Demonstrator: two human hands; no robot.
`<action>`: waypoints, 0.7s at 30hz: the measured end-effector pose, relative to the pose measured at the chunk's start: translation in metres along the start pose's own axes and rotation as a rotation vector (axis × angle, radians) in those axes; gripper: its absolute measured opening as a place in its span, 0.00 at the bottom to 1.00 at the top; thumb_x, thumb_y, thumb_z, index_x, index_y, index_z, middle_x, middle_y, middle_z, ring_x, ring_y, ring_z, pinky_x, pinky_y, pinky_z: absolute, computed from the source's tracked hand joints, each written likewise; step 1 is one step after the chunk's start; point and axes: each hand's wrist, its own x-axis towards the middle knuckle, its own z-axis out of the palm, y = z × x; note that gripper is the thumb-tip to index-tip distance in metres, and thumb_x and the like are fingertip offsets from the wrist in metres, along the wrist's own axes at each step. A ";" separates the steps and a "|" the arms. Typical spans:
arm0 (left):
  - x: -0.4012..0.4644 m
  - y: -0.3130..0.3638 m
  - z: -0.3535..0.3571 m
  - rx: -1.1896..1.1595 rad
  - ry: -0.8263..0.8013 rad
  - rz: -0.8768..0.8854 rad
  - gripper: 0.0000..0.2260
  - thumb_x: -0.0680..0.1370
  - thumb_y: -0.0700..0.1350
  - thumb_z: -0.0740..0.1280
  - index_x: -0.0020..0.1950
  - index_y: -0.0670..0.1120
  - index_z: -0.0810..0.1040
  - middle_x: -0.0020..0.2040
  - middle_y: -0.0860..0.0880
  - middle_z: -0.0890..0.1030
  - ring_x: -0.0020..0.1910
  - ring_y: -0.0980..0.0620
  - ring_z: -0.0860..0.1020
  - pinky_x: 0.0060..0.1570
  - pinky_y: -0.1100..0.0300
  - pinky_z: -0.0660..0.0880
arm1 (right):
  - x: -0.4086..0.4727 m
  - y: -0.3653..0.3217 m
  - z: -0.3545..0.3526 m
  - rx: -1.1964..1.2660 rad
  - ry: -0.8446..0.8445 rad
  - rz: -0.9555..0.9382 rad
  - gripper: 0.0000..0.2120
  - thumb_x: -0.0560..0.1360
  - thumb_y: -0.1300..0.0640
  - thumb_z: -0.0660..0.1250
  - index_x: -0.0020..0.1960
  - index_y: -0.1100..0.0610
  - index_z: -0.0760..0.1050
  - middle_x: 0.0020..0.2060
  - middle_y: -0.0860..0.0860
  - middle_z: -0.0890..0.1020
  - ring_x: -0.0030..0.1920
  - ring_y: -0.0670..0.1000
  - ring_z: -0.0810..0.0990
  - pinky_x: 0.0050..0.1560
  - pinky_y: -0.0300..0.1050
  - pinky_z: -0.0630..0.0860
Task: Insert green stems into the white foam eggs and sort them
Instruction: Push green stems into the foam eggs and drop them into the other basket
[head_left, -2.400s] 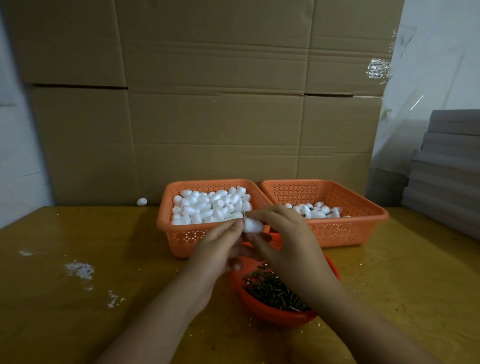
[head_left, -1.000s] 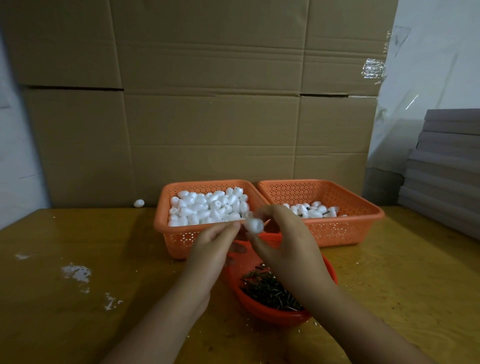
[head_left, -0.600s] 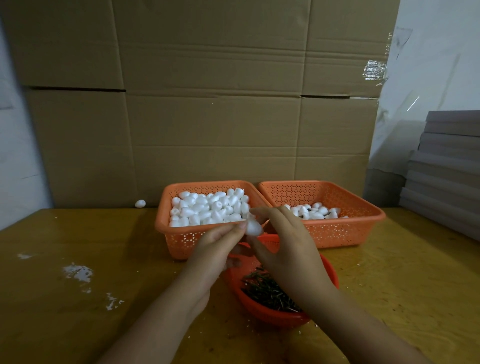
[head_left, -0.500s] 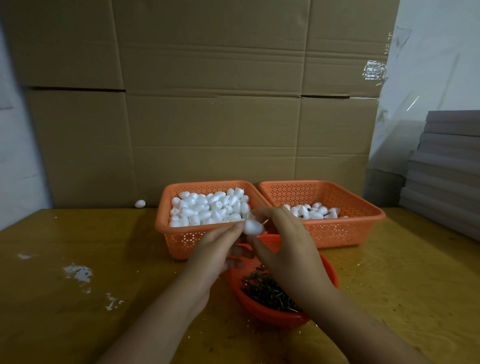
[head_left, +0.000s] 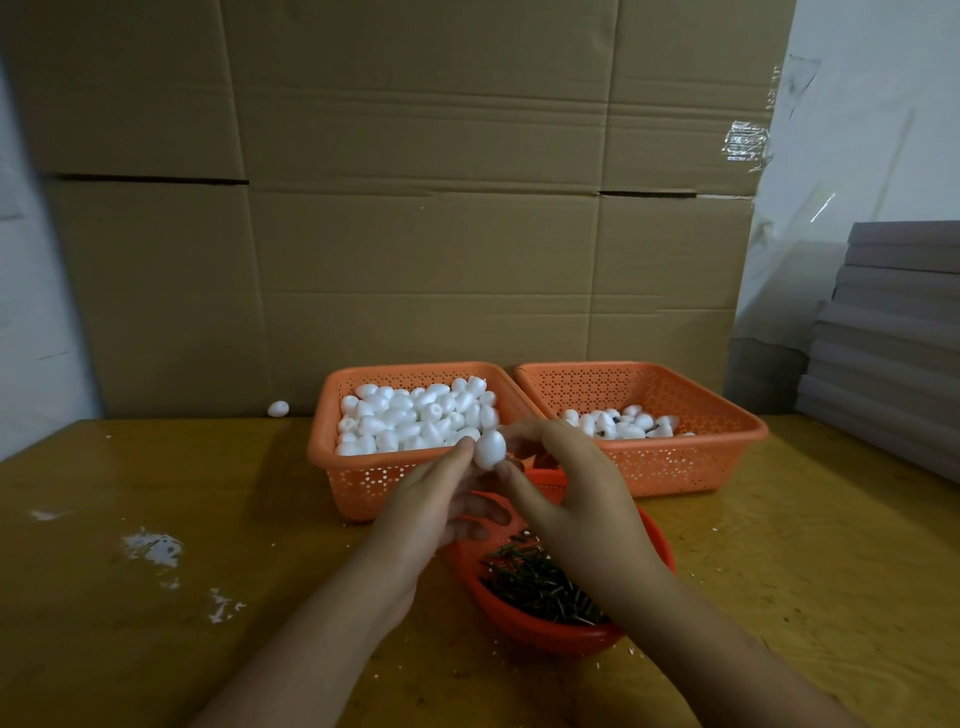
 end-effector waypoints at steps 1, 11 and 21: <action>0.001 0.000 0.000 0.003 -0.003 -0.001 0.16 0.83 0.52 0.57 0.55 0.47 0.83 0.48 0.46 0.86 0.35 0.53 0.82 0.33 0.63 0.76 | 0.000 -0.001 0.000 0.020 -0.012 0.005 0.10 0.76 0.55 0.68 0.57 0.50 0.77 0.50 0.40 0.80 0.54 0.41 0.77 0.54 0.42 0.75; -0.003 0.000 -0.004 0.053 0.074 0.081 0.13 0.80 0.55 0.61 0.51 0.53 0.84 0.46 0.49 0.86 0.40 0.53 0.84 0.34 0.66 0.77 | -0.001 0.000 0.002 -0.077 0.045 -0.106 0.10 0.74 0.57 0.71 0.56 0.54 0.78 0.49 0.45 0.78 0.53 0.43 0.75 0.53 0.44 0.74; -0.003 0.001 -0.003 0.071 0.037 0.100 0.10 0.81 0.47 0.63 0.50 0.56 0.84 0.46 0.50 0.86 0.41 0.54 0.84 0.39 0.62 0.78 | -0.001 0.002 0.003 0.036 0.004 -0.005 0.14 0.75 0.55 0.70 0.60 0.52 0.75 0.53 0.43 0.79 0.55 0.43 0.77 0.57 0.44 0.74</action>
